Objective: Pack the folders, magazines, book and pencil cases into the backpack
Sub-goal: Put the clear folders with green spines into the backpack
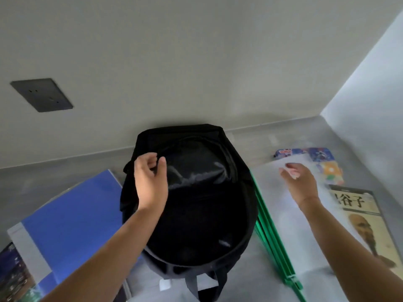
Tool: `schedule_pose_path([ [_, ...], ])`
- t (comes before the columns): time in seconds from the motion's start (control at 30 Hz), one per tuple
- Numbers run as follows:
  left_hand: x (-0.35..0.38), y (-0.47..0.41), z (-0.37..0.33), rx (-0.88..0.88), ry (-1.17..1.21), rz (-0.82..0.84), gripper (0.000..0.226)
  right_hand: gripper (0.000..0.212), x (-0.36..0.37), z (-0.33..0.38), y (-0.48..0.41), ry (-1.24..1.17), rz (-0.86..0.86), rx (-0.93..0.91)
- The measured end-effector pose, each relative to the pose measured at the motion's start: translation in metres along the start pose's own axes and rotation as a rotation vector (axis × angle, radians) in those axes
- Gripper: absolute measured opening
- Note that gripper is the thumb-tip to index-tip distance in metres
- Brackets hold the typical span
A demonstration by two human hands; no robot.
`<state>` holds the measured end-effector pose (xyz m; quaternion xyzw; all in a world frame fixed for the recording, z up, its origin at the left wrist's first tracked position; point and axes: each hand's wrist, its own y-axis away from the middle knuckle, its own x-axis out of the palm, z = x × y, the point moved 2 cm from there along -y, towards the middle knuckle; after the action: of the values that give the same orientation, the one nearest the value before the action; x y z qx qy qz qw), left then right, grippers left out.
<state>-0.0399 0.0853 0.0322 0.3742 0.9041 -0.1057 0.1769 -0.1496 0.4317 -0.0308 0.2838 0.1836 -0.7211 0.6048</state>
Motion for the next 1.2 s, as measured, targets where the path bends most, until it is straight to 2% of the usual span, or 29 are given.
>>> schedule_pose_path([
  [0.1, 0.042, 0.064, -0.033, 0.041, 0.090, 0.264, 0.013, 0.036, -0.044, -0.049, 0.014, 0.149, -0.050, 0.040],
  [0.17, 0.077, 0.110, -0.039, 0.002, 0.098, 0.463, 0.007, 0.041, -0.065, -0.075, 0.023, 0.207, -0.073, 0.078],
  [0.23, 0.108, 0.149, -0.034, -0.076, 0.086, 0.630, 0.009, 0.046, -0.080, -0.095, 0.031, 0.239, -0.061, 0.129],
  [0.33, 0.146, 0.188, -0.018, -0.254, 0.022, 0.749, 0.012, 0.050, -0.089, -0.120, 0.037, 0.285, 0.004, 0.171],
  [0.43, 0.171, 0.214, 0.004, -0.458, -0.056, 0.783, 0.008, 0.052, -0.091, -0.136, 0.036, 0.348, 0.065, 0.159],
  [0.53, 0.191, 0.226, 0.035, -0.809, -0.015, 0.712, 0.058, 0.056, -0.095, -0.140, 0.028, 0.277, 0.066, 0.176],
  [0.63, 0.213, 0.225, 0.063, -0.997, 0.100, 0.567, 0.071, 0.049, -0.095, -0.143, 0.017, 0.258, 0.143, 0.206],
  [0.73, 0.215, 0.219, 0.055, -1.036, 0.173, 0.533, 0.074, 0.044, -0.096, -0.148, 0.013, 0.253, 0.199, 0.257],
  [0.87, 0.205, 0.221, 0.035, -1.082, 0.212, 0.602, 0.073, 0.025, -0.102, -0.159, 0.017, 0.082, 0.282, 0.352],
  [0.97, 0.208, 0.227, 0.040, -1.054, 0.204, 0.651, 0.070, 0.033, -0.111, -0.170, 0.021, 0.065, 0.357, 0.333],
  [1.1, 0.209, 0.245, 0.039, -0.982, 0.186, 0.720, 0.066, 0.067, -0.128, -0.180, 0.033, 0.027, 0.619, 0.369],
  [1.2, 0.209, 0.254, 0.038, -0.835, 0.103, 0.713, 0.048, 0.054, -0.142, -0.181, 0.044, -0.195, 0.702, 0.463],
])
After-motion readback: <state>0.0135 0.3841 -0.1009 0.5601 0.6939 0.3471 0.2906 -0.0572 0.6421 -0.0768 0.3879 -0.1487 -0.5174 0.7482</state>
